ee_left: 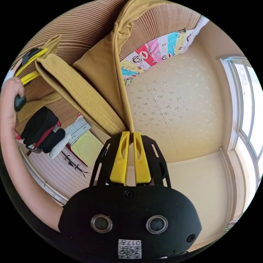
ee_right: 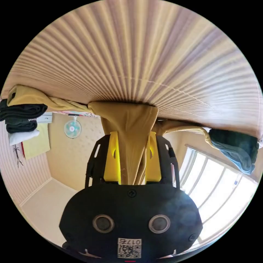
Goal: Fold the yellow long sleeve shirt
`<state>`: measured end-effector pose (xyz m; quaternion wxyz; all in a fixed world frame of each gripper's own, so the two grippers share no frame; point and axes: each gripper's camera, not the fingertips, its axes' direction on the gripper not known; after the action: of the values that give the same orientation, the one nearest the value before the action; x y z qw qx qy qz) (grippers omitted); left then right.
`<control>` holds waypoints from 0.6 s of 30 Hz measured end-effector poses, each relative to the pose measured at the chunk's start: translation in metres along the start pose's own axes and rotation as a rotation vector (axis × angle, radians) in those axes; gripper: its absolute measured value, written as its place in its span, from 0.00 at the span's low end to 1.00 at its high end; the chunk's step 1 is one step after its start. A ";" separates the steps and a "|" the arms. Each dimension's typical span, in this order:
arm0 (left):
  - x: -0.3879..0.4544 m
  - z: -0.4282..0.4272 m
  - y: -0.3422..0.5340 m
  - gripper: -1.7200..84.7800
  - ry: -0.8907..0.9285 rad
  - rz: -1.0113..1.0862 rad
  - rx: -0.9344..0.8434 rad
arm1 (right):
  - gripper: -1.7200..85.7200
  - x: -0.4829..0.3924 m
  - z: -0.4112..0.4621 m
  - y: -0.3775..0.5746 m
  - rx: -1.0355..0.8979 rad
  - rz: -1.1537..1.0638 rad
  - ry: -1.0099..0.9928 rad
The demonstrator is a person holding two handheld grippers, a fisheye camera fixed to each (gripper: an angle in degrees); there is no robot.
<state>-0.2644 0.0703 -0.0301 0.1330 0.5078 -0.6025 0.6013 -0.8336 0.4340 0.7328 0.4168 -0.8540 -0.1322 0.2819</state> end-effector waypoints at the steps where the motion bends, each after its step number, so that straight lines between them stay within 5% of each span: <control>1: 0.002 -0.002 -0.002 0.05 -0.004 0.003 0.002 | 0.12 -0.015 0.004 -0.001 -0.017 -0.054 0.070; 4: 0.012 -0.013 -0.014 0.04 -0.081 0.009 -0.006 | 0.07 -0.080 0.013 0.006 -0.013 -0.266 0.365; 8: 0.039 -0.045 -0.040 0.04 -0.419 0.115 -0.094 | 0.06 -0.175 0.050 0.055 0.015 -0.567 0.806; 14: 0.031 -0.098 -0.070 0.04 -0.959 0.222 -0.334 | 0.05 -0.212 0.094 0.174 -0.339 -1.195 1.295; 18: -0.038 -0.139 -0.104 0.04 -1.092 0.117 -0.183 | 0.05 -0.171 0.068 0.156 -0.360 -1.146 1.524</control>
<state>-0.2293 0.2317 0.0356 -0.1887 0.6976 -0.6610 0.2024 -1.0134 0.3024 0.6405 0.3276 -0.6646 -0.2641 -0.6175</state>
